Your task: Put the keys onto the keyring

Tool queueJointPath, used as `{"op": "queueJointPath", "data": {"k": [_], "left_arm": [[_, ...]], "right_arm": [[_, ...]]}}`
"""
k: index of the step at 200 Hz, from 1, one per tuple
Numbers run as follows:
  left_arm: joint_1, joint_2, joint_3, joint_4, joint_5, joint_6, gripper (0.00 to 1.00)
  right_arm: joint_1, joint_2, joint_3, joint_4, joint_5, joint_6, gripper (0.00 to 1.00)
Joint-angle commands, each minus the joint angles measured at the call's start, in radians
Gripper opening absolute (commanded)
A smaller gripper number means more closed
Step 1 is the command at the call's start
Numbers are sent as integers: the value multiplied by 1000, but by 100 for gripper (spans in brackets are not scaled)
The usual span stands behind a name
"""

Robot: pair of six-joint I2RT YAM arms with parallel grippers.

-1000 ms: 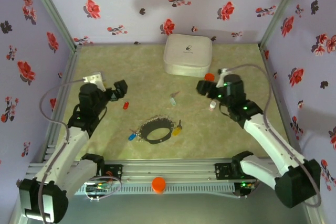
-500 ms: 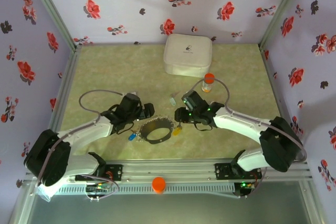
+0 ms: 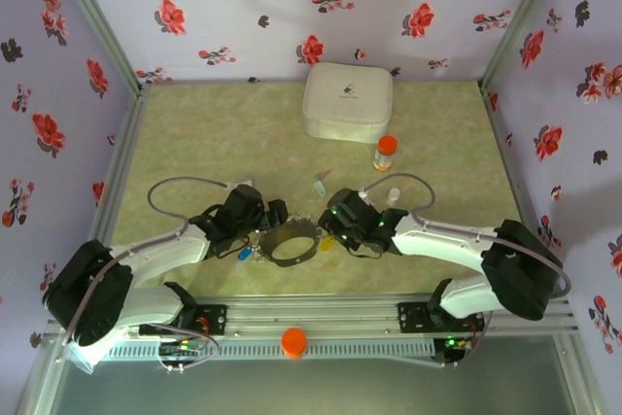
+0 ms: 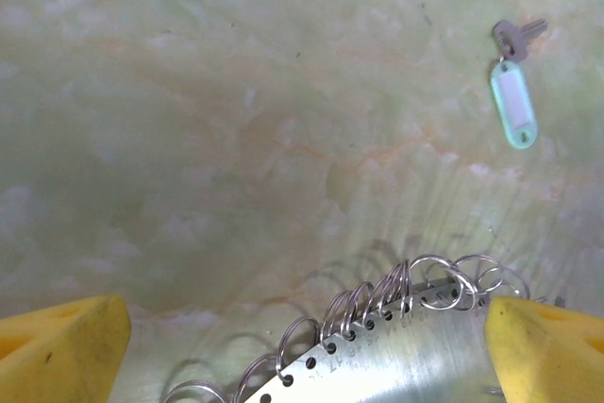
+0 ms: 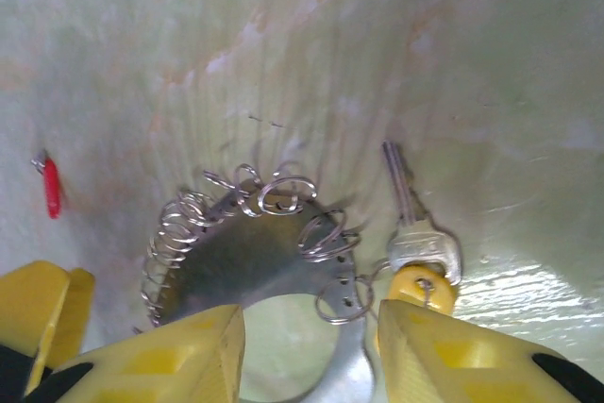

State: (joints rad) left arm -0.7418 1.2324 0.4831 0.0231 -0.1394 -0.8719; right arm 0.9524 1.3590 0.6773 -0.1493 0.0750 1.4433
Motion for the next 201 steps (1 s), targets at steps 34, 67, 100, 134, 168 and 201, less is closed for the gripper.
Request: {"op": "queueJointPath", "data": {"k": [34, 67, 100, 134, 168, 201], "left_arm": [[-4, -56, -75, 113, -48, -35, 97], [-4, -87, -92, 121, -69, -39, 97], [-4, -107, -110, 126, -88, -52, 97], [-4, -133, -116, 114, -108, -62, 96], [-4, -155, -114, 94, -136, -64, 96], [-4, -168, -109, 69, -159, -69, 96]], "right_arm": [[14, 85, 14, 47, 12, 193, 36], [17, 122, 20, 93, 14, 206, 33], [17, 160, 36, 98, 16, 219, 31], [14, 173, 45, 71, 30, 232, 30], [13, 203, 51, 81, 17, 227, 25], [13, 213, 48, 91, 10, 226, 15]]}}
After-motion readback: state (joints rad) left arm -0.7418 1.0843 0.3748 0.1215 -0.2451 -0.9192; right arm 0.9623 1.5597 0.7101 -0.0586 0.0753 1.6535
